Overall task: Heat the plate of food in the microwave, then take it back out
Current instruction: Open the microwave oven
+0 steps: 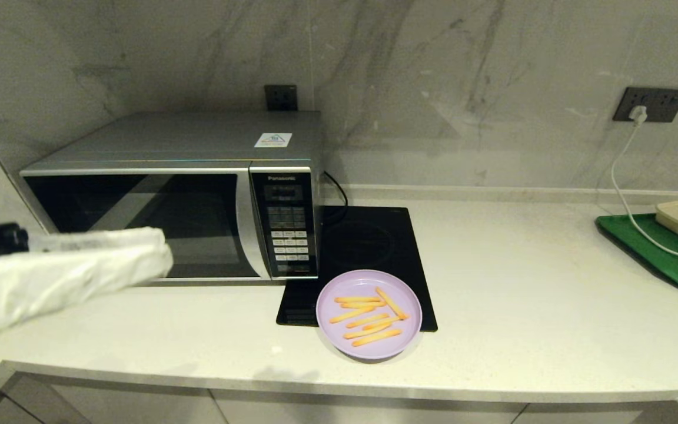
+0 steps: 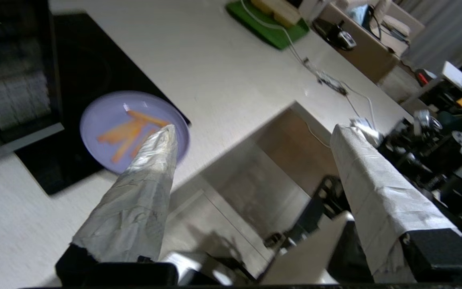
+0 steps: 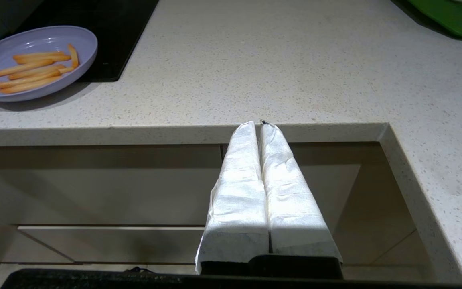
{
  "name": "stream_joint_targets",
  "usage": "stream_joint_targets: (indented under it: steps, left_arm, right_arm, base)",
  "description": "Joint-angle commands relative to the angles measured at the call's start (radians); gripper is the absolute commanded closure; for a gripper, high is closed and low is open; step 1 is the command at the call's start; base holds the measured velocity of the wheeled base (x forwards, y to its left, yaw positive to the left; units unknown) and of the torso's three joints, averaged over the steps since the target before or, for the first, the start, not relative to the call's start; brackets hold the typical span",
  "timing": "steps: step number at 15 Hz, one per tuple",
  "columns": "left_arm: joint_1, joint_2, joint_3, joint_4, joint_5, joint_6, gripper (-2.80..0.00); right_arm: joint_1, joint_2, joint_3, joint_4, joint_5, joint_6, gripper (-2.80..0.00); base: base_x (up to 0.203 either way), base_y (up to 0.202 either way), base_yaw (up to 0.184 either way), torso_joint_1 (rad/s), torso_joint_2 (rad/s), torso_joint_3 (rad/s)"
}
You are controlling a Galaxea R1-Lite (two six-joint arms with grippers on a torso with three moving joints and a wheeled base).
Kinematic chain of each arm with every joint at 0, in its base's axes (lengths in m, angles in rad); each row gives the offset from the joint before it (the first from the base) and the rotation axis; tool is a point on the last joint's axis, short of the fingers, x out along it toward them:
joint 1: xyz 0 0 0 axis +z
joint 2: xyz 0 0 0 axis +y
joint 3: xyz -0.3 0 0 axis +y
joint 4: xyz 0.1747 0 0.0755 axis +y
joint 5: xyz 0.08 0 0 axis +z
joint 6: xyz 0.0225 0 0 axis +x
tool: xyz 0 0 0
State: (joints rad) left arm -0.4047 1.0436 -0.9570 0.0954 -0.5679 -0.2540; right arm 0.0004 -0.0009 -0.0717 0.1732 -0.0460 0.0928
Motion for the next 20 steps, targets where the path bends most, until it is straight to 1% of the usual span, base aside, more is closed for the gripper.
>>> stream_joint_targets:
  steps: [1, 2, 3, 4, 5, 6, 7, 10, 12, 14, 17, 20]
  left_arm:
    - [0.075, 0.155, -0.160, 0.034, -0.012, 0.078, -2.80]
    - [0.145, 0.191, -0.173, 0.055, -0.024, 0.183, -2.80]
    - [0.226, 0.230, -0.148, 0.070, -0.072, 0.293, -2.80]
    - [0.292, 0.265, -0.110, 0.078, -0.175, 0.350, -2.80]
    - [0.337, 0.302, -0.071, 0.079, -0.281, 0.379, -2.80]
    - [0.371, 0.338, -0.028, 0.051, -0.364, 0.396, -2.80]
    - [0.397, 0.377, 0.001, -0.015, -0.419, 0.401, -2.80]
    - [0.430, 0.528, 0.080, -0.204, -0.510, 0.404, -2.80]
    - [0.436, 0.635, 0.095, -0.279, -0.578, 0.404, -2.80]
    - [0.441, 0.742, 0.089, -0.371, -0.608, 0.404, -2.80]
    - [0.442, 0.858, 0.059, -0.520, -0.615, 0.395, -2.80]
    - [0.436, 0.893, 0.020, -0.531, -0.608, 0.396, -2.80]
  right_arm:
    - [0.000, 0.001, 0.000, 0.002, 0.000, 0.001, 0.00]
    - [0.001, 0.001, 0.000, 0.002, 0.000, 0.001, 0.00]
    - [0.000, 0.001, 0.000, 0.002, 0.000, 0.001, 0.00]
    - [0.000, 0.001, 0.000, 0.002, 0.000, 0.001, 0.00]
    - [0.000, 0.001, 0.000, 0.002, 0.000, 0.001, 0.00]
    - [0.000, 0.001, 0.000, 0.002, 0.000, 0.001, 0.00]
    - [0.000, 0.001, 0.000, 0.002, 0.000, 0.001, 0.00]
    - [0.000, 0.001, 0.000, 0.002, 0.000, 0.001, 0.00]
    - [0.001, 0.001, 0.000, 0.002, 0.000, 0.001, 0.00]
    - [0.000, 0.001, 0.000, 0.002, 0.000, 0.000, 0.00]
    - [0.000, 0.001, 0.000, 0.002, 0.000, 0.001, 0.00]
    - [0.001, 0.001, 0.000, 0.002, 0.000, 0.001, 0.00]
  base:
    - [0.000, 0.000, 0.000, 0.000, 0.00, 0.000]
    - [0.000, 0.000, 0.000, 0.000, 0.00, 0.000]
    - [0.000, 0.000, 0.000, 0.000, 0.00, 0.000]
    - [0.000, 0.000, 0.000, 0.000, 0.00, 0.000]
    - [0.000, 0.000, 0.000, 0.000, 0.00, 0.000]
    - [0.000, 0.000, 0.000, 0.000, 0.00, 0.000]
    - [0.000, 0.000, 0.000, 0.000, 0.00, 0.000]
    - [0.000, 0.000, 0.000, 0.000, 0.00, 0.000]
    - [0.000, 0.000, 0.000, 0.000, 0.00, 0.000]
    - [0.000, 0.000, 0.000, 0.000, 0.00, 0.000]
    - [0.000, 0.000, 0.000, 0.000, 0.00, 0.000]
    - [0.000, 0.000, 0.000, 0.000, 0.00, 0.000]
